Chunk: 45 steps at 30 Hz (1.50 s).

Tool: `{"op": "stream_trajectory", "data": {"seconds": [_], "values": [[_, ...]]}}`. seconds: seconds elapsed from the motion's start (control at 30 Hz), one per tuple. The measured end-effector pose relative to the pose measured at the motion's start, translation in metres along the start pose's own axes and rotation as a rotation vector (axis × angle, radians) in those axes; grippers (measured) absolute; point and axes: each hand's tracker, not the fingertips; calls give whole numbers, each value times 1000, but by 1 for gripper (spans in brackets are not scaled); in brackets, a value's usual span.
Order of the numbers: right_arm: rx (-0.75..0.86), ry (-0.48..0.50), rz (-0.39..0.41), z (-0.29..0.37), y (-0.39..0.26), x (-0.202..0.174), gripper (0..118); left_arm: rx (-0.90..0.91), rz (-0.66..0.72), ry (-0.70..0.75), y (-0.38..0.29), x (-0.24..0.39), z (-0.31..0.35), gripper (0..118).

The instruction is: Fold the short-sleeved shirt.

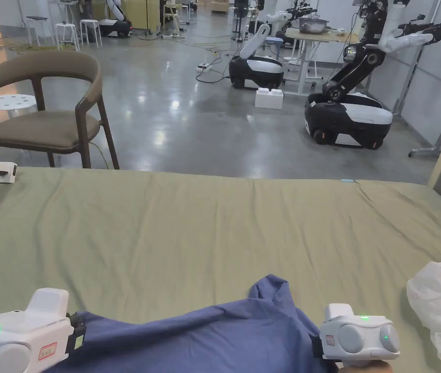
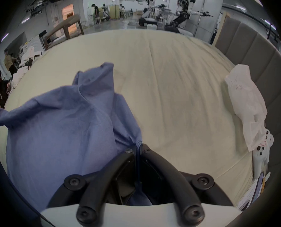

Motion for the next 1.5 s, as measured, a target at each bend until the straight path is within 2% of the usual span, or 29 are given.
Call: {"op": "stream_trajectory", "data": {"seconds": [0.1,0.17,0.27,0.6,0.7,0.73,0.77,0.87,0.9,1.0,1.03,1.07,1.13,1.17,1.3,1.5], "values": [[119,-24,-50,29,-3,8,1,31,6,14,5,-2,18,0],[186,-39,-34,54,-1,16,1,51,6,28,11,-6,32,0],[242,-25,-70,94,2,31,1,91,9,51,18,-16,55,0],[483,-40,-90,246,13,62,1,233,6,96,52,-35,158,0],[555,-34,-70,286,19,64,1,287,1,113,67,-38,187,0],[573,-33,-64,252,18,61,1,310,16,111,74,-39,198,0],[722,-20,60,286,26,54,1,327,25,108,82,-40,209,0],[772,-10,53,305,23,39,1,370,29,109,108,-44,236,0],[612,-24,-105,326,33,55,1,384,25,114,115,-44,242,0],[685,-41,-78,353,65,66,1,430,29,119,143,-50,265,0],[935,-49,147,395,76,44,1,439,37,122,153,-51,272,0],[924,-51,123,417,75,31,1,451,40,120,161,-53,278,0],[954,-56,136,440,77,16,1,466,50,127,179,-61,283,0],[857,-41,33,423,91,28,1,472,50,131,188,-63,288,0],[905,-59,44,456,110,10,1,497,77,142,223,-75,298,0],[905,-60,24,477,172,14,1,515,94,169,280,-91,302,0]]}}
